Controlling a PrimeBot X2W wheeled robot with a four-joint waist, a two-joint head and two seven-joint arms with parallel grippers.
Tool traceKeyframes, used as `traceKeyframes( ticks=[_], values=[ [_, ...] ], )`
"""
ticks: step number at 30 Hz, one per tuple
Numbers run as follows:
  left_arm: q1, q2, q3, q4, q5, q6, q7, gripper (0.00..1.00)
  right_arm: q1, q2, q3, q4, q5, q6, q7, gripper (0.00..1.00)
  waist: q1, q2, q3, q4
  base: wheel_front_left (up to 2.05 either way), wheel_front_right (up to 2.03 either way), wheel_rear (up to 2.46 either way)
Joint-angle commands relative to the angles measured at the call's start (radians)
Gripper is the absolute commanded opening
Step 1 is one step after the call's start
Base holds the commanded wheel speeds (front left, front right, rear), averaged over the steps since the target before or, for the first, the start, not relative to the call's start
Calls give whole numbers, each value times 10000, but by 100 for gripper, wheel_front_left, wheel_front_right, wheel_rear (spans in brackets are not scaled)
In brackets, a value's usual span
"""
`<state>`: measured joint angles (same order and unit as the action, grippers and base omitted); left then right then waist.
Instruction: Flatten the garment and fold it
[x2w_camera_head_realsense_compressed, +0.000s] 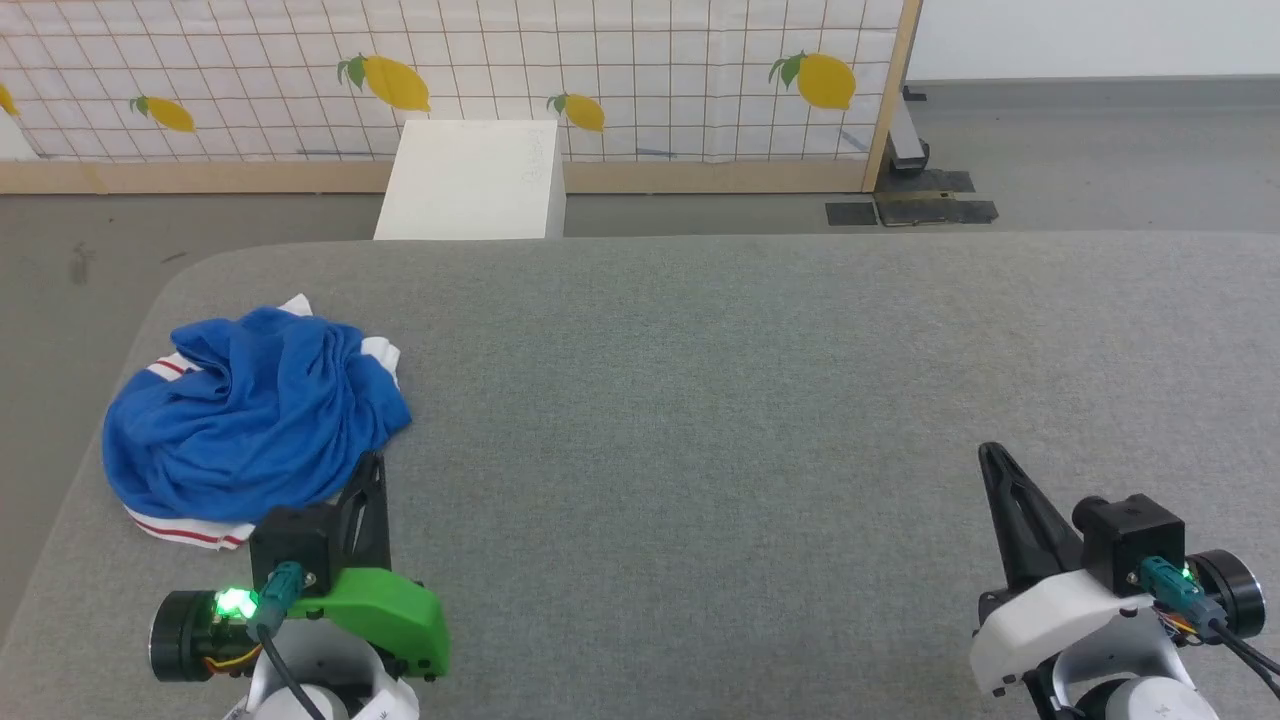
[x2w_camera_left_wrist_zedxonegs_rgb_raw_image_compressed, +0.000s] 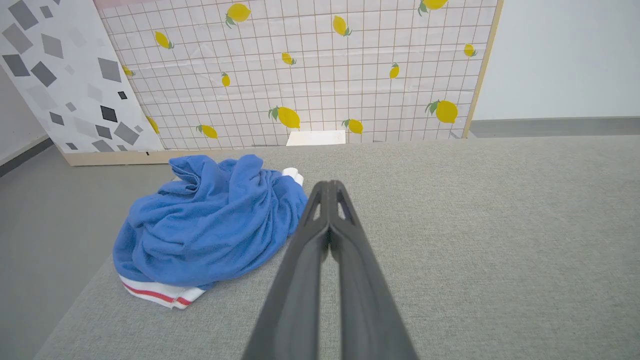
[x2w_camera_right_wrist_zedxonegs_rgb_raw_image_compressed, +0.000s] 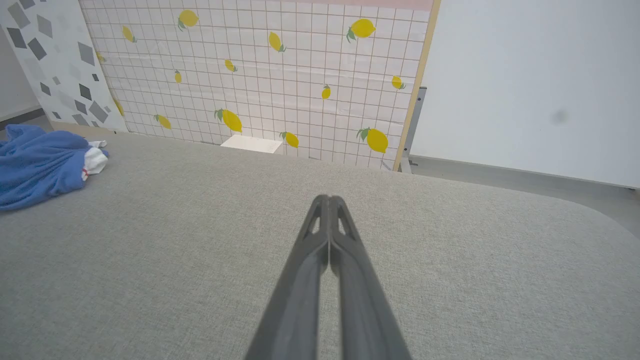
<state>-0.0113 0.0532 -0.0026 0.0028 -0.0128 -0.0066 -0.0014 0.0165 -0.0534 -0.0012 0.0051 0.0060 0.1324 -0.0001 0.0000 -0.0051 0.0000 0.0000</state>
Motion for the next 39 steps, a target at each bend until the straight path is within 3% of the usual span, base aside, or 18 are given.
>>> traceKeyframes(
  ticks=[1,39],
  values=[
    [113,-30,26,-28,128,66,14,0,-165,32,12,-51,-60,-17,1,0,0,51,0,0,0,0,0],
    [113,-30,26,-28,128,66,14,0,-165,32,12,-51,-60,-17,1,0,0,51,0,0,0,0,0]
  ],
)
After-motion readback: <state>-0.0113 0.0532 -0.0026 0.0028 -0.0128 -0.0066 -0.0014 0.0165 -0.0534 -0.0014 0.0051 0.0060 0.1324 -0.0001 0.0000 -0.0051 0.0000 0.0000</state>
